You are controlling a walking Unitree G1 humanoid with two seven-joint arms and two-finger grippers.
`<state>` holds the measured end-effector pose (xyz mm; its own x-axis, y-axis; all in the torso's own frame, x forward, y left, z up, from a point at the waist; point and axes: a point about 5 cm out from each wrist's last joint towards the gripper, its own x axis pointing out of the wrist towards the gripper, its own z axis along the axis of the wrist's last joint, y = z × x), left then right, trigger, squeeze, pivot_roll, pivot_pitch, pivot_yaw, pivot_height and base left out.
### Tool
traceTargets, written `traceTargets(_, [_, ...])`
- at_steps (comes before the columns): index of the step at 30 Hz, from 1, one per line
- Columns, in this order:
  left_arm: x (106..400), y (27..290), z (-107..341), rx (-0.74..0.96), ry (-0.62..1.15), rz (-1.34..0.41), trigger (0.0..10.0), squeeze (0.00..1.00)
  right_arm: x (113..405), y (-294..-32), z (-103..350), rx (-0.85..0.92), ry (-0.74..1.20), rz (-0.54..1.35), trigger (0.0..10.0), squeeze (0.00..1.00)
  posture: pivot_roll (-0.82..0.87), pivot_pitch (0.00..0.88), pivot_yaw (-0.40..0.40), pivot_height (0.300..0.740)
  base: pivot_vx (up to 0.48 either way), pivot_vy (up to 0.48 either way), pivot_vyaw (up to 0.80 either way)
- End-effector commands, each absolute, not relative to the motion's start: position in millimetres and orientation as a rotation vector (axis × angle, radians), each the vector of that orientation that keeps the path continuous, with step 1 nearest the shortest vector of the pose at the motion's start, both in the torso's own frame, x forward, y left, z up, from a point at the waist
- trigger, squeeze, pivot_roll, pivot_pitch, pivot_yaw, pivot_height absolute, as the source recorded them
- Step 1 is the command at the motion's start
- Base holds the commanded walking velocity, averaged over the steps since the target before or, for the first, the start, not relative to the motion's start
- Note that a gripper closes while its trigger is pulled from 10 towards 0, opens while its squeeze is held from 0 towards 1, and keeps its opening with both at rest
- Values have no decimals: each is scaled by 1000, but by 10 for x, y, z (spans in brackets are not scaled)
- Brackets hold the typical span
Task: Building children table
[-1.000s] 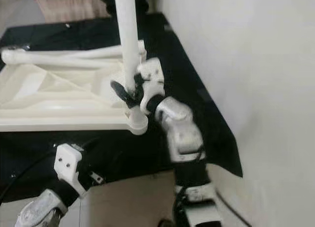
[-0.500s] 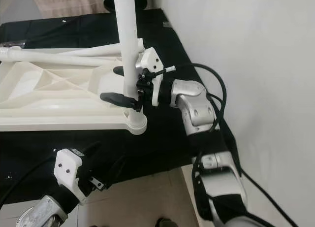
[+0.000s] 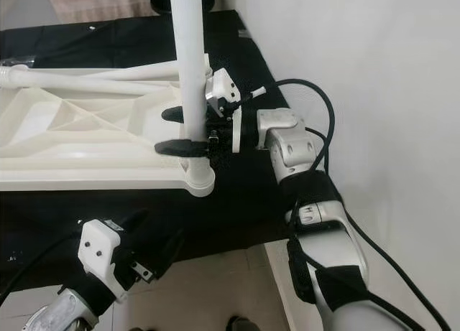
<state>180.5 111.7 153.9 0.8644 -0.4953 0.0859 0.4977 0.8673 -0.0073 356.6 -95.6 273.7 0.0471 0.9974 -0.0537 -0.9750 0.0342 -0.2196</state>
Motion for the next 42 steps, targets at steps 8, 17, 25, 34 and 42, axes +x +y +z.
traceTargets(8, [1787,1122,1527,-29,-64,-525,10000,0,3553,-927,2646,-218,-96,1591,0,0,90,227,-38,740,0,0,0])
traceTargets(17, [1810,1162,1546,-28,-70,-511,10000,0,3460,-1142,1977,-179,27,330,0,0,66,239,-40,740,0,0,0])
traceTargets(25, [1874,1162,1529,-26,-68,-530,10000,0,3224,-684,1855,-76,60,434,0,0,52,208,-21,740,0,0,0])
traceTargets(34, [1930,1165,1525,-21,-83,-512,10000,0,3326,-566,2164,-78,-22,572,10000,1000,52,183,-29,740,0,0,0])
traceTargets(42, [1923,1155,1530,-26,-85,-514,10000,0,3207,-556,2460,-81,-171,1057,10000,1000,57,187,-32,740,0,0,0])
